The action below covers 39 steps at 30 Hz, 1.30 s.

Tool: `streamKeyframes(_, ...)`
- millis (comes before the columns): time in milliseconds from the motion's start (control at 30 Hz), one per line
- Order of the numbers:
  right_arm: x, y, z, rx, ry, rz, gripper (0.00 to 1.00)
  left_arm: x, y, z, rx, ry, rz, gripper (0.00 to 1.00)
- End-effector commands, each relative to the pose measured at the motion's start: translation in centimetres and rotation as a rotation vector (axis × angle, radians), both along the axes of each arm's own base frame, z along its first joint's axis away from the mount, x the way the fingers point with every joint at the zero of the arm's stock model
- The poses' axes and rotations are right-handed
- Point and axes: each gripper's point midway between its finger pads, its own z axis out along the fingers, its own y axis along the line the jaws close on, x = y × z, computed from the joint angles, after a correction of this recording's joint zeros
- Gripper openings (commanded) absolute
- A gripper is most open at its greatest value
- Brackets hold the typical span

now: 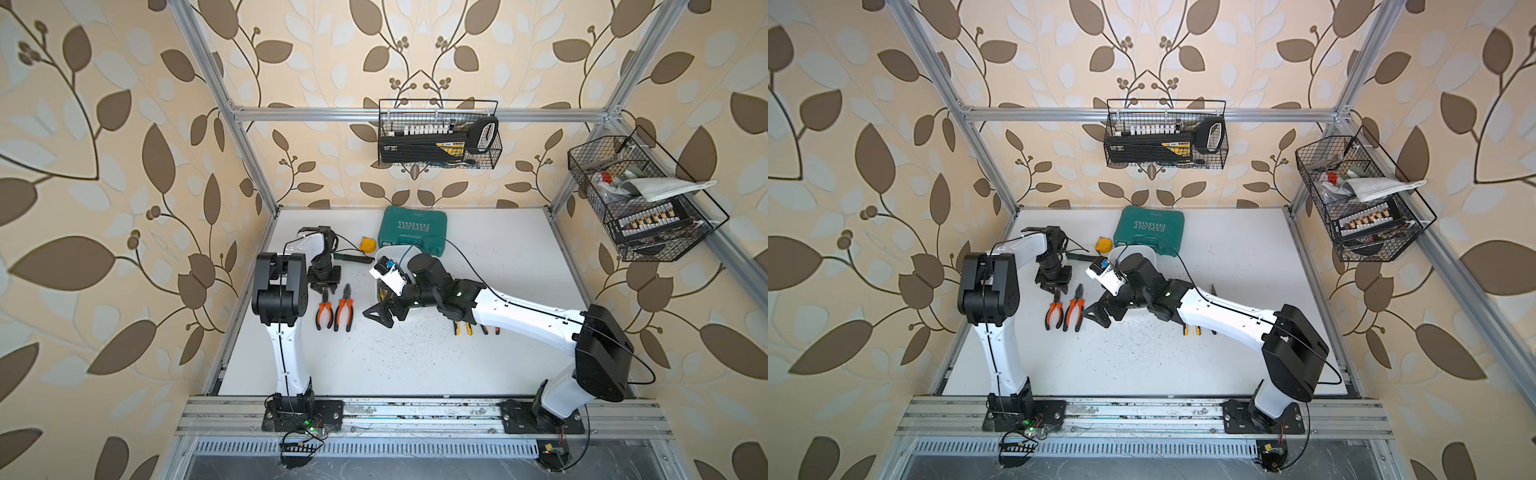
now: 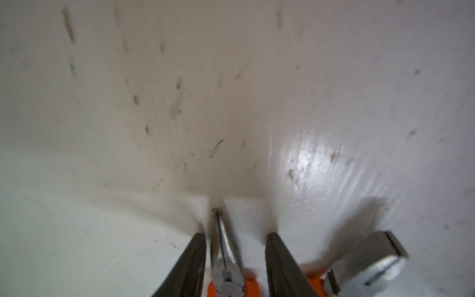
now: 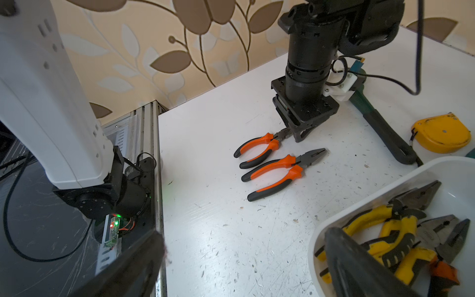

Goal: Take the pliers out of the storage box
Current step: Place the pliers at the center of the board, then pick up the pliers from the storage box.

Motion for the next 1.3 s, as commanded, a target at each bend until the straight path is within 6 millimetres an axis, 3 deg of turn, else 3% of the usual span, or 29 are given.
streamKeyframes(0,0.2,-0.3,-1.1,-0.024,-0.002,-0.027,0.99,0.7,-0.5,0.8,-0.005,-0.025,0.004,0.45)
streamKeyframes(133,1.3,-1.2,-0.9,-0.030,-0.016,-0.105,1.00,1.0,-0.8,3.1,-0.026,-0.090,0.010,0.51)
streamKeyframes(300,3.5,-3.6,-1.1,-0.030,0.015,-0.239,0.99,1.0,-1.3,7.2,-0.066,-0.221,0.013,0.75)
streamKeyframes(467,7.3,-7.7,-2.8,-0.062,0.138,-0.455,0.99,-0.4,-3.3,10.9,-0.144,-0.382,-0.020,0.99)
streamKeyframes(600,9.8,-10.3,-5.2,-0.166,0.230,-0.584,0.97,-1.9,-6.1,13.8,-0.236,-0.547,-0.091,0.99)
streamKeyframes(667,10.4,-10.7,-6.5,-0.223,0.261,-0.621,0.96,-3.2,-7.9,16.5,-0.310,-0.659,-0.131,0.99)
streamKeyframes(767,12.1,-11.6,-7.9,-0.294,0.294,-0.683,0.94,-5.2,-9.7,18.3,-0.385,-0.745,-0.182,0.99)
streamKeyframes(967,15.0,-11.2,-10.2,-0.421,0.320,-0.734,0.83,-9.2,-11.7,19.9,-0.472,-0.863,-0.390,0.99)
streamKeyframes(1267,18.0,-8.2,-13.6,-0.486,0.383,-0.737,0.73,-12.9,-13.1,20.2,-0.540,-0.980,-0.667,0.99)
